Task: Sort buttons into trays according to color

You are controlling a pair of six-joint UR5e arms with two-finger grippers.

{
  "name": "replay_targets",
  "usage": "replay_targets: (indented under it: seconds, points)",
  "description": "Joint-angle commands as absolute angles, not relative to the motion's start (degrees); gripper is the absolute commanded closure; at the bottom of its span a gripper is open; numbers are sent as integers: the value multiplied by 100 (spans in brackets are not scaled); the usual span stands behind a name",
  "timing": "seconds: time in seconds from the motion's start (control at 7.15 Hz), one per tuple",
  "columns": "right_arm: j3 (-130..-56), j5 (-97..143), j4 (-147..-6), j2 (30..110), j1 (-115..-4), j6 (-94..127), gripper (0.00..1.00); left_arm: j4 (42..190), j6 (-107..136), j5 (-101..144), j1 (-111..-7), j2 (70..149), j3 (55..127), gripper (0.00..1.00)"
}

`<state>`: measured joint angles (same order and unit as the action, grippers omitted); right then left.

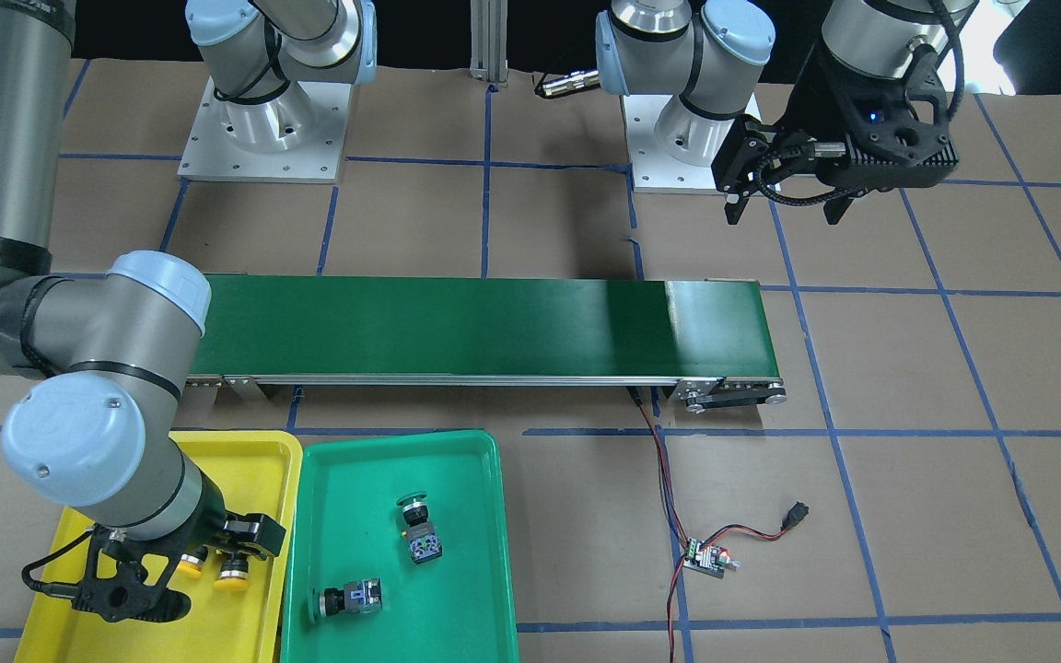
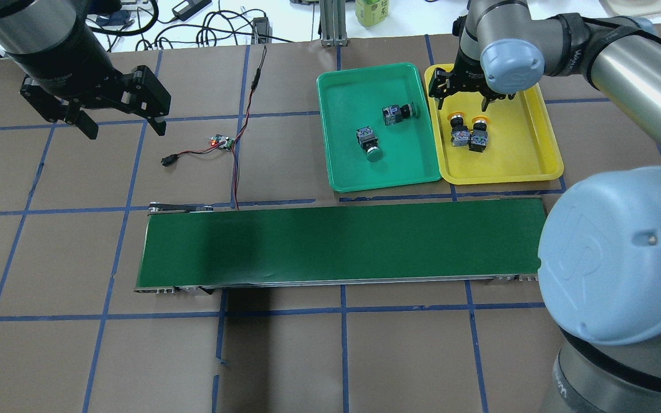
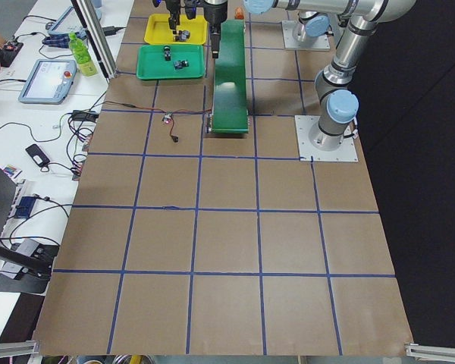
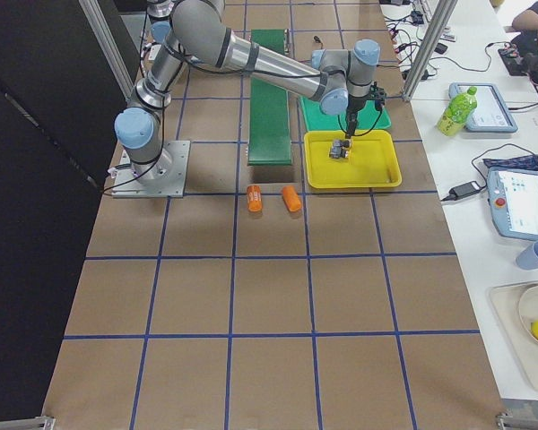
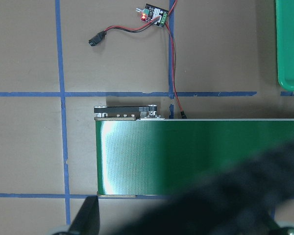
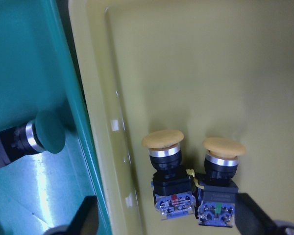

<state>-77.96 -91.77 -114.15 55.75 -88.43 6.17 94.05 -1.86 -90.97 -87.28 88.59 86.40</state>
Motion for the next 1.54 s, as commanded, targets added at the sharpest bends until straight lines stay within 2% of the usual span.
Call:
replay_targets:
  seconds: [0.0, 0.28, 0.56, 0.84, 1.12, 1.4]
  points:
    - [-7796, -9114, -10464, 6394, -8859, 536, 0, 9404, -185, -9097, -8728, 8859, 8640, 0]
    - [-7813, -9001, -10362, 6688, -8885, 554, 0, 9387, -185, -9097, -8728, 8859, 8640, 0]
    - [-7831, -8797, -9453, 7125, -8912, 641, 0, 9378, -193, -9097, -8728, 8859, 8631, 0]
    - [-7953, -8824, -8678, 8115, -8938, 642, 0, 9387, -202, -9105, -8728, 8859, 8622, 0]
    - [-8566, -9025, -8640, 8882, -8938, 642, 0, 9387, -202, -9105, -8728, 8859, 8622, 0]
    - [-9043, -9247, -8693, 9192, -8895, 554, 0, 9378, -202, -9105, -8728, 8859, 8613, 0]
